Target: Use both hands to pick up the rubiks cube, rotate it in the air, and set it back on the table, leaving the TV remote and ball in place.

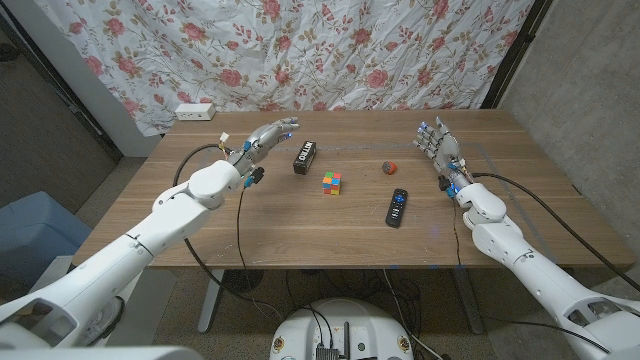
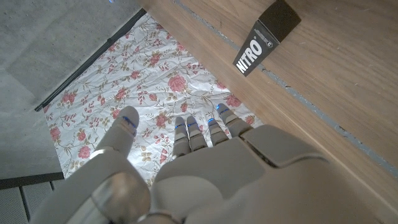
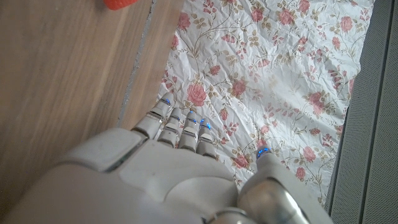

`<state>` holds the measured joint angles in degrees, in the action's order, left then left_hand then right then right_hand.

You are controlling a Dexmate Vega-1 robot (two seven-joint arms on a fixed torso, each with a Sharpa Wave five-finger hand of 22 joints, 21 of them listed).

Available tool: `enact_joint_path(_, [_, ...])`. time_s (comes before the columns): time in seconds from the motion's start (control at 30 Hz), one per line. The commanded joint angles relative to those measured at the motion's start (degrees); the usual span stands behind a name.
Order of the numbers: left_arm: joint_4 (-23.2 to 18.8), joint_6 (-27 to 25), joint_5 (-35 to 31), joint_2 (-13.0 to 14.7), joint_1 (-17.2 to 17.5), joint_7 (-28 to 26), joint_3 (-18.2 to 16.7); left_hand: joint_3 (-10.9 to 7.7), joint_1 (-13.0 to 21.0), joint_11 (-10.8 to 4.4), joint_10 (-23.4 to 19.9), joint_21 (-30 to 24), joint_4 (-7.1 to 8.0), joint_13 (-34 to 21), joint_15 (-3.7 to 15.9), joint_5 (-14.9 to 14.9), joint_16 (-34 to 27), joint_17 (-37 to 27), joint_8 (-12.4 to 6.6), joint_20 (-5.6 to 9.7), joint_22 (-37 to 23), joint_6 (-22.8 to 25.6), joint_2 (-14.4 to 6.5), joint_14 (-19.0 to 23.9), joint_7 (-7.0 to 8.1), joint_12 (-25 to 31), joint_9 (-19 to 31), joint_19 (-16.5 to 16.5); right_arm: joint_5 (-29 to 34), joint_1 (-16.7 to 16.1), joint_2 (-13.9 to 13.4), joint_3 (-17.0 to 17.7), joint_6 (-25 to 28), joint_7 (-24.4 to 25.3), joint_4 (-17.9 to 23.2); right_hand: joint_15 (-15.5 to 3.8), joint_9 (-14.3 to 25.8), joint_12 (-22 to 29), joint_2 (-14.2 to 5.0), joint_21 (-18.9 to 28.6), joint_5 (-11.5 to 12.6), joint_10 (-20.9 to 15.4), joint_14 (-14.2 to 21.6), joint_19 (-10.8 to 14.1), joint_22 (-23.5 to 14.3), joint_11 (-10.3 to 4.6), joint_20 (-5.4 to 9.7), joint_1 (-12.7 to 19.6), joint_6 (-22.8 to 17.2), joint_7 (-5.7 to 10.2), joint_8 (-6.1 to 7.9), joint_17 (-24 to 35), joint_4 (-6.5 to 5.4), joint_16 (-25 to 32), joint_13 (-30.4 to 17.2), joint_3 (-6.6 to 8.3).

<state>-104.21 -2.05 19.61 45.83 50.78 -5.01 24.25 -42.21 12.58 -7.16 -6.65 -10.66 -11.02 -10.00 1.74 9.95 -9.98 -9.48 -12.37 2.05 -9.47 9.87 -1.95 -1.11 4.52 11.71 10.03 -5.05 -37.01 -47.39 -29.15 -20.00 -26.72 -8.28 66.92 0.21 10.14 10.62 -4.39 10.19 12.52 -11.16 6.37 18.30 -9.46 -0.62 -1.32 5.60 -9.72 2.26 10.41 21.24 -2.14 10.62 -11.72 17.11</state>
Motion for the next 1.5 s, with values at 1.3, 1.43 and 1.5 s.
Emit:
enact_joint_path(1.3, [-27.59,-38.33,-40.54,10.81,-19.7,25.07,20.41,0.13,10.89,-0.66,-1.22,0.94,0.14,-0.45,-1.11,0.83,0.1,-0.27,-0.17,-5.6,-0.15,1.93,7.3,-1.45,2.88,-0.97,0.29,11.29,-1.97,0.51,0.97,1.51,-3.78,-3.03,-5.2,0.11,0.14,0.7,-0.88,0.73,0.01,-1.01,0.66,0.92,-0.13,-0.48,-0.43,0.44,-1.78,1.69,0.77,-1.9,1.14,0.5,0.37,1.4])
enact_joint_path(1.43, [-27.19,-39.56,-45.67,9.46,-22.48,29.89,23.45,0.2,11.79,-0.24,-0.48,0.75,0.19,-0.49,-1.24,0.85,0.0,-0.29,0.34,-5.92,-0.17,0.44,7.79,-1.85,3.14,-1.08,0.34,11.93,-2.1,0.52,0.97,1.57,-3.61,-3.0,-5.22,0.45,0.14,0.73,-0.9,0.74,-0.02,-1.12,0.64,0.97,-0.13,-0.48,-0.39,0.48,-1.79,1.78,0.74,-2.04,1.23,0.49,0.38,1.48])
enact_joint_path(1.5, [-26.92,-40.25,-48.96,8.76,-23.78,32.22,25.12,0.24,12.17,-0.43,-0.19,0.64,0.22,-0.5,-1.31,0.85,-0.05,-0.3,0.58,-6.04,-0.17,-0.33,7.98,-1.95,3.27,-1.1,0.35,12.05,-2.24,0.67,1.06,1.6,-3.63,-3.23,-5.45,1.1,0.14,0.72,-0.91,0.77,-0.07,-1.13,0.61,1.12,-0.13,-0.53,-0.62,0.47,-1.92,1.78,0.76,-2.2,1.3,0.5,0.4,1.54])
